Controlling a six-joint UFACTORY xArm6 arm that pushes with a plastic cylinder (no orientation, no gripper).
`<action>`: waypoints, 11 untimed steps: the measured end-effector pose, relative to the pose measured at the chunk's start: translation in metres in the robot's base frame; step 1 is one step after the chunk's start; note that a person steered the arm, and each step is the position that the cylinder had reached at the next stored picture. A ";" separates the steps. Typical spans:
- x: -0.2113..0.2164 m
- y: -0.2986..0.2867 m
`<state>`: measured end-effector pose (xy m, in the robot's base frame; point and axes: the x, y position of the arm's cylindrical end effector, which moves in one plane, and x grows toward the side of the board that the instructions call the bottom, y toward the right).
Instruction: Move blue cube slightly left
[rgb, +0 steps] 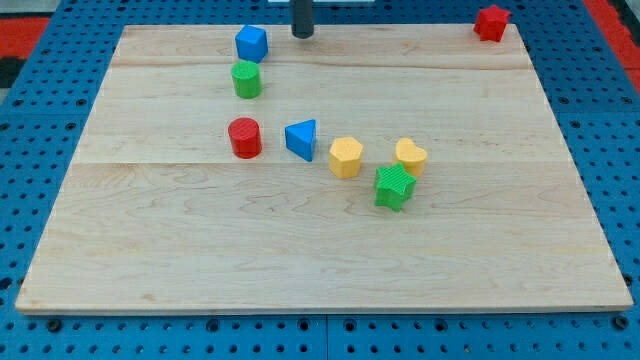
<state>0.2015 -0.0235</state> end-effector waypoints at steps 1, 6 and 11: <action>0.006 -0.048; 0.046 -0.111; 0.079 -0.197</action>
